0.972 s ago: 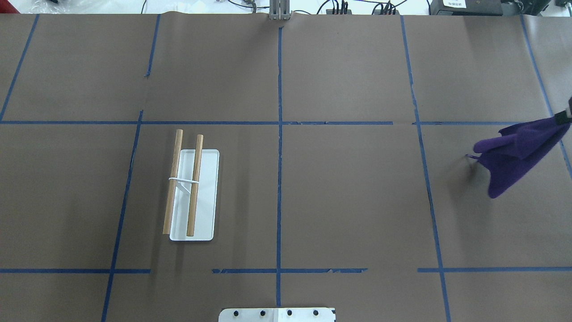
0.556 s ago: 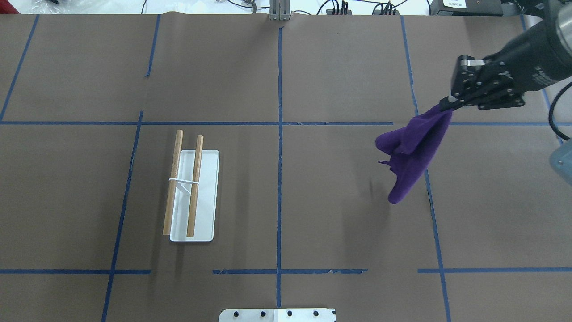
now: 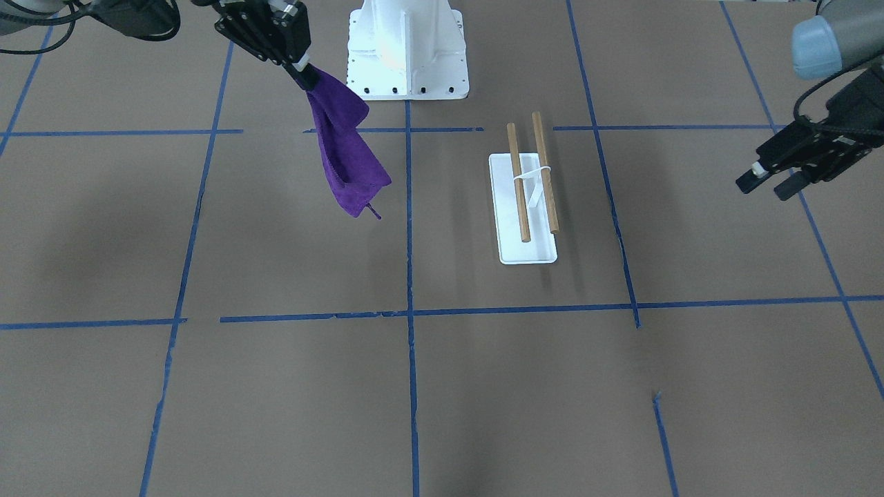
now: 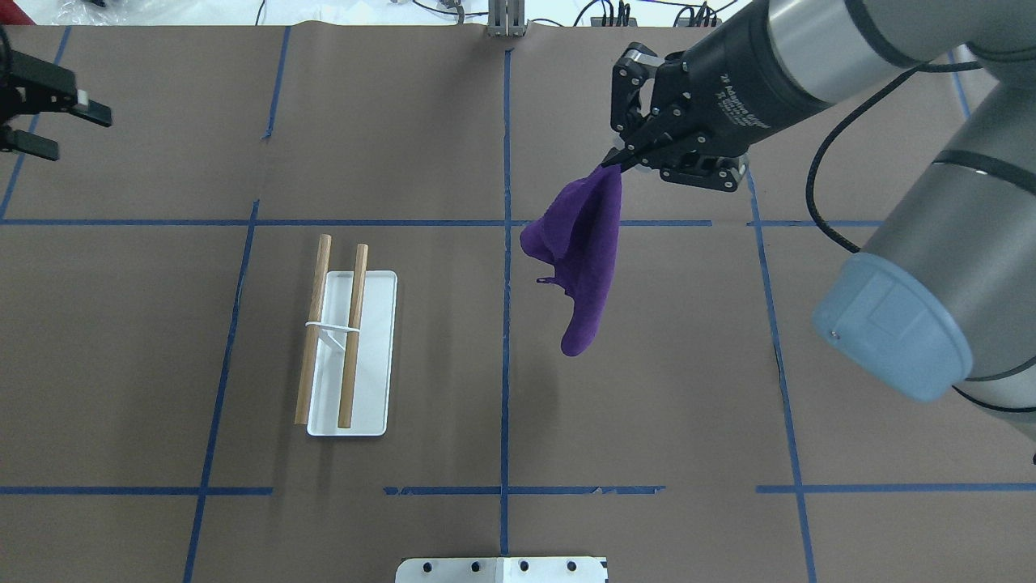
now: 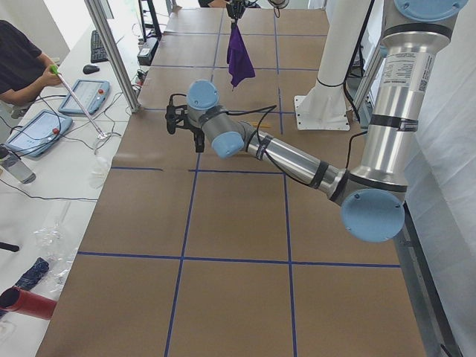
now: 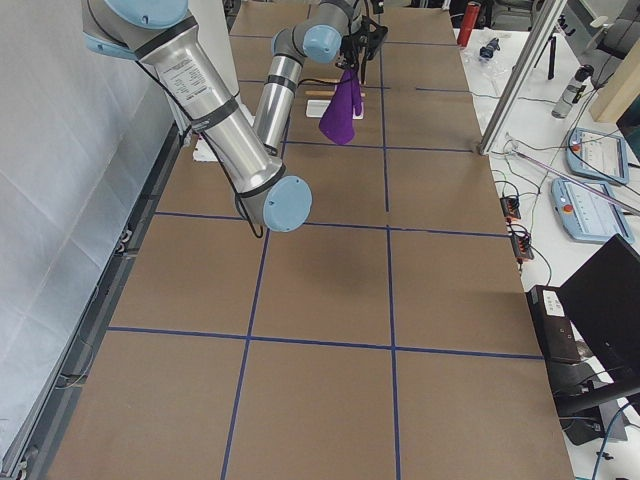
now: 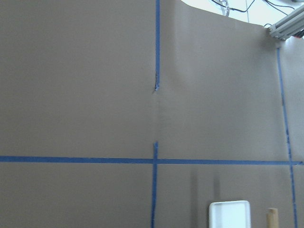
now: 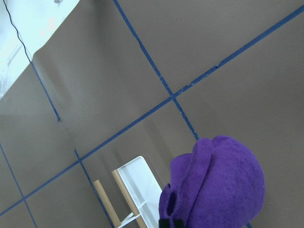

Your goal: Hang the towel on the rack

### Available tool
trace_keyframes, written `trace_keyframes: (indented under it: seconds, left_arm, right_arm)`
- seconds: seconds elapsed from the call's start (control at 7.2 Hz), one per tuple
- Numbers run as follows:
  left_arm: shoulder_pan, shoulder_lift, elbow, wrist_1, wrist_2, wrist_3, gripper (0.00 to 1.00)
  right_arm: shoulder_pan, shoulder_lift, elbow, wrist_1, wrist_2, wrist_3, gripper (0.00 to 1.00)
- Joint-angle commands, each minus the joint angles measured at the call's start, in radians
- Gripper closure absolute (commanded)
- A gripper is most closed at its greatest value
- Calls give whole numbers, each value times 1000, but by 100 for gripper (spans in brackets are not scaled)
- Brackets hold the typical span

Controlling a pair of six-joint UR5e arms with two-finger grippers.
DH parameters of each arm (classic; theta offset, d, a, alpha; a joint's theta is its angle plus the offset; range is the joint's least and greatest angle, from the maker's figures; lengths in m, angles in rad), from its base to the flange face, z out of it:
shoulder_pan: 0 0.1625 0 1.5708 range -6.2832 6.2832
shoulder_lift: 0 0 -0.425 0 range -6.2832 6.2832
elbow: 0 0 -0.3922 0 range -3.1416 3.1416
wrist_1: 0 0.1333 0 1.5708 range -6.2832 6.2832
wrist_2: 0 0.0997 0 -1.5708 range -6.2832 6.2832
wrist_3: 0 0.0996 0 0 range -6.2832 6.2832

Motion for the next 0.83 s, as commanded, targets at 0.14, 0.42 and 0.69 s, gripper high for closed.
trace_keyframes:
  seconds: [0.14,0.42,0.69]
  left_arm:
    - [197,-231,20,3,38,-521,0]
    - [276,-307,25,4,40,-707,0]
    - [371,-358,28,3,96,-842,2]
  right_arm:
    - [-78,35,-7,82,-94,75,100]
    - [-86,36,-13,142,-94,72,100]
    - [-86,53,-38,190,-115,67,100]
